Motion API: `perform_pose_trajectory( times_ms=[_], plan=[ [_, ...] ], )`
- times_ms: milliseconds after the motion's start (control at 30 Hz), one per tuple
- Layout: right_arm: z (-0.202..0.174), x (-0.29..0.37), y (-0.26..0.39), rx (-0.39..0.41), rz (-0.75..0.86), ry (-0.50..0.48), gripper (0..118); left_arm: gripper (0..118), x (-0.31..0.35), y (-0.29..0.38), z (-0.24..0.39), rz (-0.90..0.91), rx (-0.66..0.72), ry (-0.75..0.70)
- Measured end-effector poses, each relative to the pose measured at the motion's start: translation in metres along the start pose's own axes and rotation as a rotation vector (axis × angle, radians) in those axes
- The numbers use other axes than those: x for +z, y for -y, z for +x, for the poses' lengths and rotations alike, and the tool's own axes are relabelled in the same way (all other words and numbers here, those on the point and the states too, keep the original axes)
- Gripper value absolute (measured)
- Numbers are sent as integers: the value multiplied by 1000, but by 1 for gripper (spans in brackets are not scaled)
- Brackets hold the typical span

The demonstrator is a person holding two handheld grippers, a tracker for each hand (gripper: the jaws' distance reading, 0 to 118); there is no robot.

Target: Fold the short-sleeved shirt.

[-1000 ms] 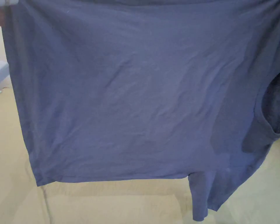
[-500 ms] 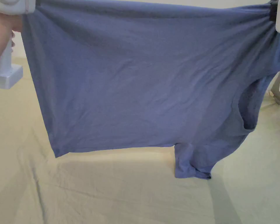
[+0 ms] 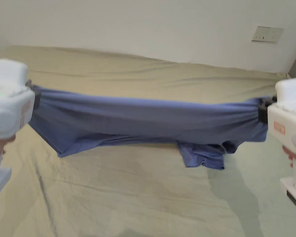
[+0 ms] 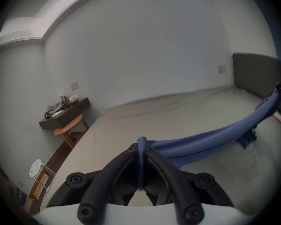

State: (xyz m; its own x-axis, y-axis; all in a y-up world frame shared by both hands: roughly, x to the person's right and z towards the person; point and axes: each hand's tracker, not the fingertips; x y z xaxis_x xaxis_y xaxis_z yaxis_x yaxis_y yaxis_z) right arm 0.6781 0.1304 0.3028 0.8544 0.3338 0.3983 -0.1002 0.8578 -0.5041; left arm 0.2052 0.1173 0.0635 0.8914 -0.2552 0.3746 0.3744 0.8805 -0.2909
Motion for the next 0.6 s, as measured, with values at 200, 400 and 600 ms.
perform_pose_trajectory(
  times_ms=[200, 400, 600],
  plan=[
    [-23, 72, 114, 0, -217, -124, 6, 1, 57, 127, 11, -215, -1, 83],
    [-38, 133, 214, -63, -466, -221, 6, 1, 116, 224, 16, -434, -118, 163],
    [-50, 176, 278, -118, -690, -250, 6, 1, 157, 273, 14, -574, -175, 198]
  ],
)
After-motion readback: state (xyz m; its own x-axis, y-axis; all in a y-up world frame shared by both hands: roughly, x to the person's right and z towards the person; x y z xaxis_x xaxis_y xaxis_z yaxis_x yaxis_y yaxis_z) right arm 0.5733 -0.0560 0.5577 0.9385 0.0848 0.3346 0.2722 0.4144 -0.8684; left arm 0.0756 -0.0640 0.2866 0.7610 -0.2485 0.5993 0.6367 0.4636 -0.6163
